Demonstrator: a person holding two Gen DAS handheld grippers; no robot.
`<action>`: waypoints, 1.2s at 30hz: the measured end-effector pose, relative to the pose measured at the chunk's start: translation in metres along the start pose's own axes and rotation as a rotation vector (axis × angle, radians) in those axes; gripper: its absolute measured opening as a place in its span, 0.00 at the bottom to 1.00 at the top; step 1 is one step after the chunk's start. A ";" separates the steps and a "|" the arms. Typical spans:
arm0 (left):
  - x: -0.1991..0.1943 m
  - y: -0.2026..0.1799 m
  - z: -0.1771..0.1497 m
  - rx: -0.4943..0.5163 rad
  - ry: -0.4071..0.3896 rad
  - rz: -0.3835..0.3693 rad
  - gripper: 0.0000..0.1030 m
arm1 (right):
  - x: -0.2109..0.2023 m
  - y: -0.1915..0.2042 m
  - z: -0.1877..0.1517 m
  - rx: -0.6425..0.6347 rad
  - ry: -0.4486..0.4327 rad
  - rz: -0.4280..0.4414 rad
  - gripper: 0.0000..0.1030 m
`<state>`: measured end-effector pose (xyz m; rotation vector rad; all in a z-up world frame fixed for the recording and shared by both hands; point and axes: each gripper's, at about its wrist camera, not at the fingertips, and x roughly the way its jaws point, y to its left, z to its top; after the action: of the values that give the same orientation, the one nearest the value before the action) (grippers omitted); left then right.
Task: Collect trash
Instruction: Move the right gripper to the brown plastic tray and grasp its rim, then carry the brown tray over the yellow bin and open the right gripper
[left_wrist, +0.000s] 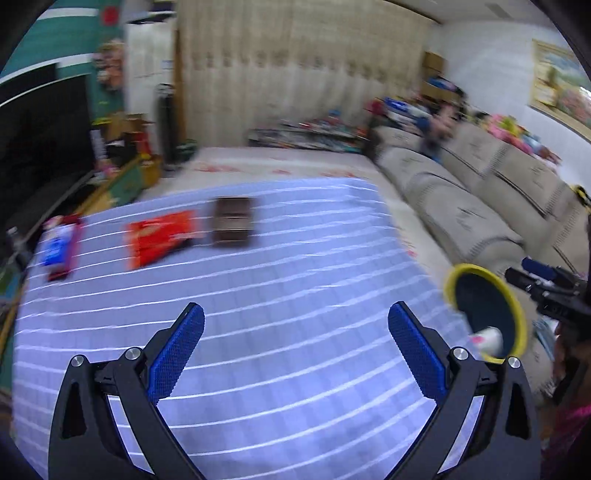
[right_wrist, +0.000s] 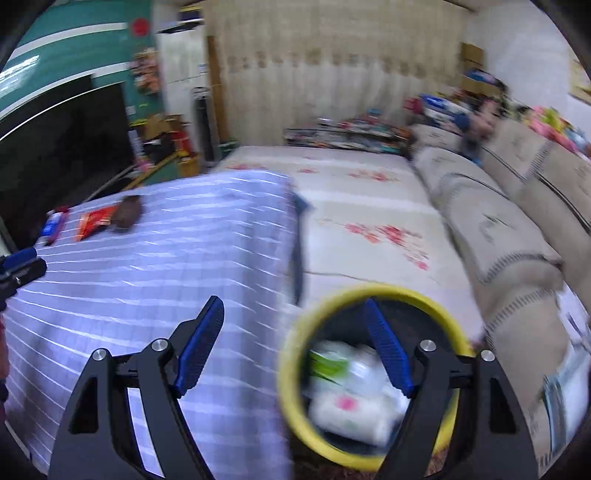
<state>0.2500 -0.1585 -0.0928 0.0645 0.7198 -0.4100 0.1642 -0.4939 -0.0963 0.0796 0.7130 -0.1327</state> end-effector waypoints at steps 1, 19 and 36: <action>-0.002 0.019 -0.002 -0.017 -0.005 0.026 0.95 | 0.009 0.020 0.010 -0.017 0.002 0.040 0.72; 0.025 0.133 -0.018 -0.112 -0.072 0.073 0.95 | 0.170 0.217 0.114 -0.050 0.139 0.170 0.45; 0.023 0.125 -0.025 -0.113 -0.066 0.040 0.95 | 0.248 0.246 0.114 -0.014 0.251 0.088 0.07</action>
<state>0.2984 -0.0464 -0.1366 -0.0412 0.6742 -0.3306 0.4597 -0.2877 -0.1667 0.1160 0.9596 -0.0332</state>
